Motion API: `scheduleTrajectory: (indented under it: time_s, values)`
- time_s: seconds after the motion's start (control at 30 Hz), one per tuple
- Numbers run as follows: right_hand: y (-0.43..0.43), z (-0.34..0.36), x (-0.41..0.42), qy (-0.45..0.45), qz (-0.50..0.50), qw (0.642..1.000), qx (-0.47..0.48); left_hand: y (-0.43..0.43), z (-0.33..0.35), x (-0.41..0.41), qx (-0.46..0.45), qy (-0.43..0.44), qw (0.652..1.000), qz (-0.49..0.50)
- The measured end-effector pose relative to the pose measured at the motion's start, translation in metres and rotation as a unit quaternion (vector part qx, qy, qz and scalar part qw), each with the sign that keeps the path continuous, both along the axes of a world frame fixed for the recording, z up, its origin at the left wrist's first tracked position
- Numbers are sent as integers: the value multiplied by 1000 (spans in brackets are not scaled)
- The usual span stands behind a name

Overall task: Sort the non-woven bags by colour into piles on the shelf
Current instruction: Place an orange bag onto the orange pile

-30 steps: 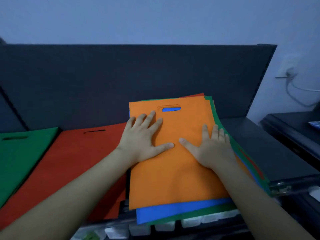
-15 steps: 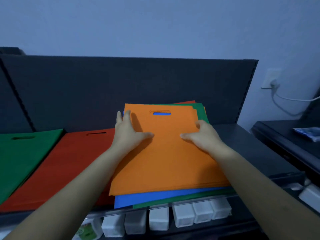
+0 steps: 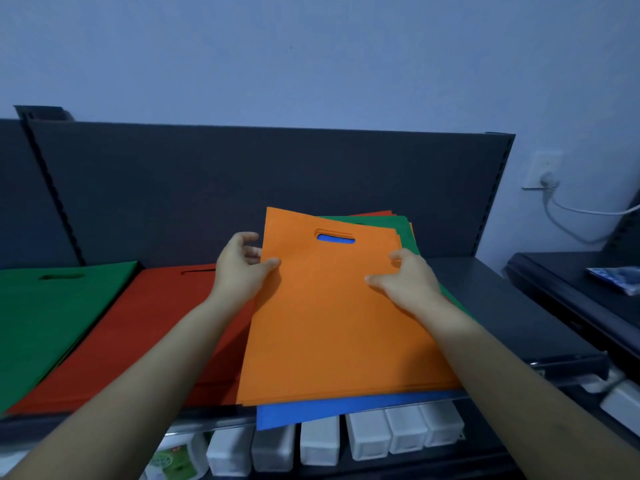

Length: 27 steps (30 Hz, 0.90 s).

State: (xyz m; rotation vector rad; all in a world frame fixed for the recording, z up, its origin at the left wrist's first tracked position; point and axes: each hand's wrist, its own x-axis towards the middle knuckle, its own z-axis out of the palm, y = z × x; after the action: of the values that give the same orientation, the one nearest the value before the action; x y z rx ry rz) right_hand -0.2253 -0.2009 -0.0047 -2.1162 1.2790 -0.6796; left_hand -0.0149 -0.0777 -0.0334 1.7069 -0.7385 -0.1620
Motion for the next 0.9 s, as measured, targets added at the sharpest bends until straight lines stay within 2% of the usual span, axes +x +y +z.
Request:
scheduleTrajectory:
  time_s: [0.27,0.43,0.53,0.67,0.9]
  values:
    - [1,1,-2,-40,-6,999,31,8,-11,1,-64,63,996,7]
    - [-2,2,-7,-74,-14,994,85,9,-14,-2,-99,17,994,38]
    - [-8,5,-13,-59,-26,993,99,6,-13,-1,-113,-25,993,40]
    - [-13,9,-16,-87,-30,985,147,0,-9,1,-118,-39,992,37]
    - [-17,12,-22,-121,-61,981,140,-8,-11,-3,-98,-71,992,43]
